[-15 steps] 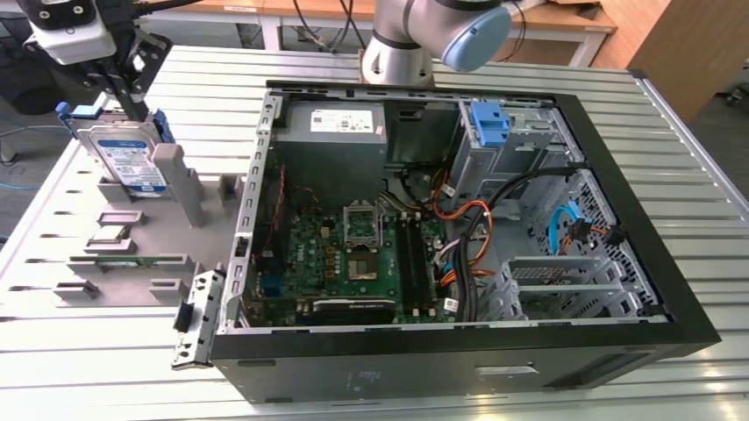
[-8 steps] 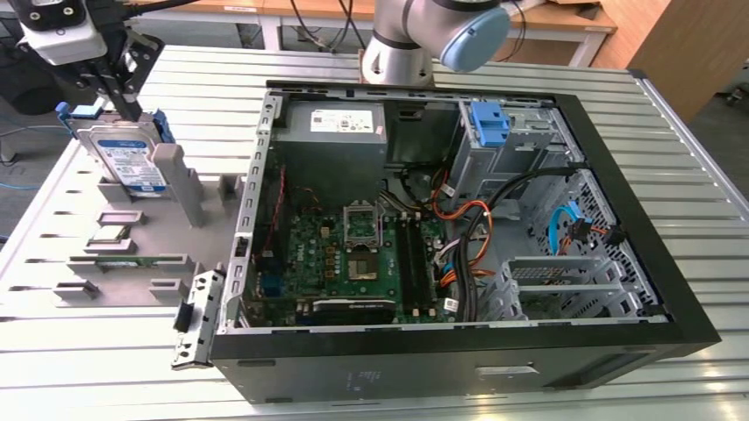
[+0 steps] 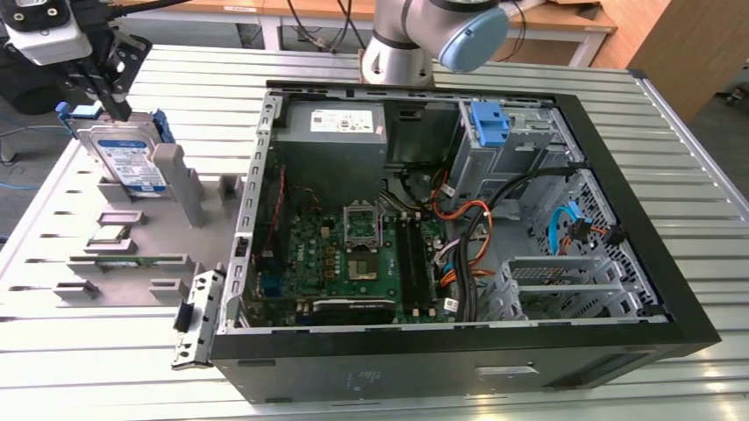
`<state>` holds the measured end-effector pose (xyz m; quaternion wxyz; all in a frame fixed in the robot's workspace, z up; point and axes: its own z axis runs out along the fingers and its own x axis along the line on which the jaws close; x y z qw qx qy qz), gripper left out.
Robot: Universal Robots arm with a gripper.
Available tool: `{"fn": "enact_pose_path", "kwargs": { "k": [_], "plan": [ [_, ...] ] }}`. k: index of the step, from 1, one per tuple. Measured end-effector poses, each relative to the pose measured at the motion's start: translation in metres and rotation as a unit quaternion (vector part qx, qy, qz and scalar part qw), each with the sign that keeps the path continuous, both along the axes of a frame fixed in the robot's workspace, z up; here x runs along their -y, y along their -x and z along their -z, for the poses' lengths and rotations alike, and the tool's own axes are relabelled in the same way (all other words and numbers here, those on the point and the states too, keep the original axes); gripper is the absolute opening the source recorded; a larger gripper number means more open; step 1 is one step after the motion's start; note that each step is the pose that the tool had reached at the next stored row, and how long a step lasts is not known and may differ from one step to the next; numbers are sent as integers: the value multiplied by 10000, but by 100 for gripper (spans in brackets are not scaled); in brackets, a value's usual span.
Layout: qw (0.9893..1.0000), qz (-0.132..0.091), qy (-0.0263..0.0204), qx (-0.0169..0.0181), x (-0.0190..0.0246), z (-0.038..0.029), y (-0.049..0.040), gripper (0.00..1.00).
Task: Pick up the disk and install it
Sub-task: 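Reach for the disk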
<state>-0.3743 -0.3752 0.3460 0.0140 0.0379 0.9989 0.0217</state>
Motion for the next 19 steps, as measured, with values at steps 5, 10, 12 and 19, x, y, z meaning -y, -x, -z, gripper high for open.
{"fn": "enact_pose_path", "kwargs": {
  "k": [5,10,12,19],
  "plan": [
    [10000,0,0,1,-27,19,70,11],
    [10000,1,0,0,-87,34,90,11],
    [10000,1,0,0,-116,40,98,11],
    [10000,1,0,0,-171,62,190,11]
  ]
}}
